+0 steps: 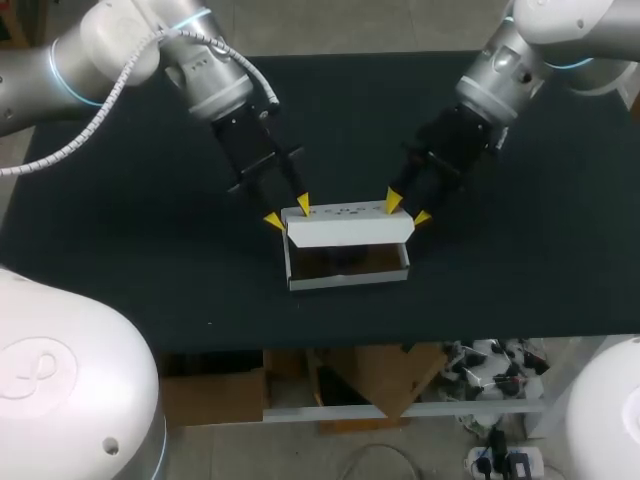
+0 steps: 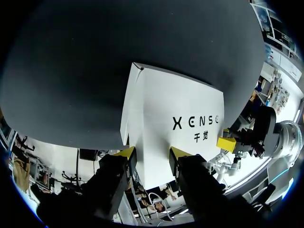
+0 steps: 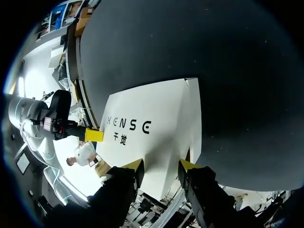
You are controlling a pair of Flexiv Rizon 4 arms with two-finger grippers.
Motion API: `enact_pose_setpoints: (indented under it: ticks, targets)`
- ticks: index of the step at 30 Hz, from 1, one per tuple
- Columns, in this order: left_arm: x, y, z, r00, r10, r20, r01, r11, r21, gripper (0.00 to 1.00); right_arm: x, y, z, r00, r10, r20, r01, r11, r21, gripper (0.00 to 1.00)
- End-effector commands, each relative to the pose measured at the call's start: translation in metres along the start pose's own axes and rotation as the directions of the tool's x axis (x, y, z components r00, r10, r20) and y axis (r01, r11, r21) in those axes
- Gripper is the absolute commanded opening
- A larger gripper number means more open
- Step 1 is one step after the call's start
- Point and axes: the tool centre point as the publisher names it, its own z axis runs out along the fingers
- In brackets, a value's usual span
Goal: Assemble the packaging by folding the flat box into shape, placing the metal phone stand inside, and closing the box properly
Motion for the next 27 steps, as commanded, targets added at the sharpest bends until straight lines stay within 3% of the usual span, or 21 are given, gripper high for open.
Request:
enact_pose_setpoints:
  ticks: [1, 27]
  targets:
    - [0.0040, -0.0012, -0.0010, 1.000, 0.000, 0.002, 0.000, 1.000, -0.008, 0.45, 0.0029, 0.0009, 0.0008, 1.000, 0.000, 0.001, 0.000, 1.000, 0.004, 0.48]
    - [0.0046, -0.0013, 0.0041, 0.998, -0.004, -0.058, 0.001, 0.999, -0.048, 0.45, 0.0034, 0.0017, 0.0013, 1.000, 0.001, 0.001, -0.001, 1.000, 0.008, 0.48]
